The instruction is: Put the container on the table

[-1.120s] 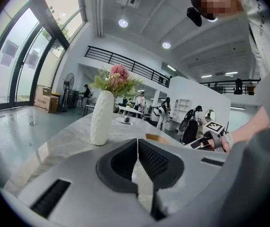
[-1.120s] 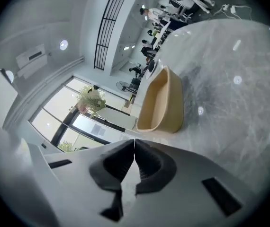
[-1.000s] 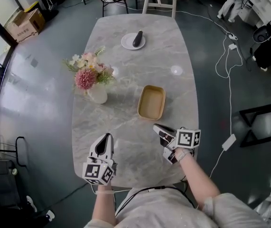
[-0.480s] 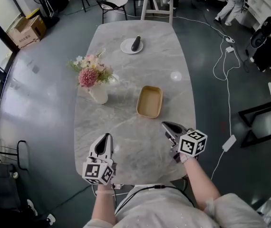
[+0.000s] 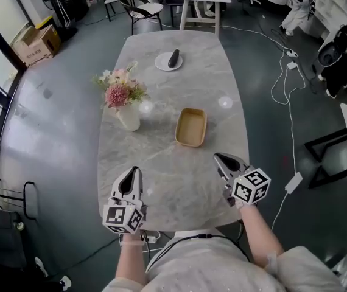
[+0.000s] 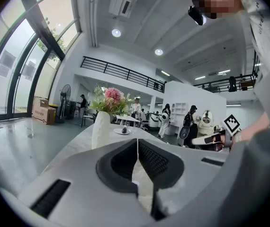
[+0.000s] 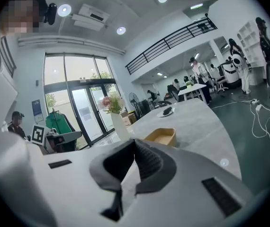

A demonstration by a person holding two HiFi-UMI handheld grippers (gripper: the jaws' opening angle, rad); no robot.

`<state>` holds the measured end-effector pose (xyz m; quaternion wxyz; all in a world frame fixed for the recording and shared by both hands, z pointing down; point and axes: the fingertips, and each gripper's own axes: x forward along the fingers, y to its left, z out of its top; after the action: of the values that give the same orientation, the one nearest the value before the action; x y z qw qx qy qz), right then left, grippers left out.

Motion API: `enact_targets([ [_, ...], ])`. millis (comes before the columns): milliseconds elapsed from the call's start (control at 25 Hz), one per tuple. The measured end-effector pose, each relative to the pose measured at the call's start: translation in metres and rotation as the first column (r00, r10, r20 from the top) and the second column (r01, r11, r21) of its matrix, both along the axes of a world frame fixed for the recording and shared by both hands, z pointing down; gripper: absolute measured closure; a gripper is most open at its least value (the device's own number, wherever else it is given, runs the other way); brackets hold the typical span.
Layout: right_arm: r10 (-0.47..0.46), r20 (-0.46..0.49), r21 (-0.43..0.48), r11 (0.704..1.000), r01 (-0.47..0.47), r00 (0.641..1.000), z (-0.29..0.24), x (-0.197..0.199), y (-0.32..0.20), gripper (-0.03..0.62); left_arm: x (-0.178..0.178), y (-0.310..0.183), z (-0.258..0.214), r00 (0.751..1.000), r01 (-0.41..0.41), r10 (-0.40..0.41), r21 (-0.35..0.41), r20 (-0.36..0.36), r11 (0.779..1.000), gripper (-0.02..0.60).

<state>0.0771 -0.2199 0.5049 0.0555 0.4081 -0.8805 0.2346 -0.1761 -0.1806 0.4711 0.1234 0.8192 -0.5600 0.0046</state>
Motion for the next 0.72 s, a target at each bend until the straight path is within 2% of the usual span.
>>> enact_targets([
  [440,0.023,-0.025,0.148,0.989,-0.019,0.999,-0.04,0.01,0.012,0.586,-0.002,0.007,-0.032,1.0,-0.005,0.004,0.078,0.002,0.997,0.571],
  [720,0.043,-0.044,0.209,0.977,-0.033,0.998,-0.054,0.012,0.018,0.587,-0.01,0.012,-0.042,1.0,0.011,-0.013,0.104,0.019,0.994,0.571],
])
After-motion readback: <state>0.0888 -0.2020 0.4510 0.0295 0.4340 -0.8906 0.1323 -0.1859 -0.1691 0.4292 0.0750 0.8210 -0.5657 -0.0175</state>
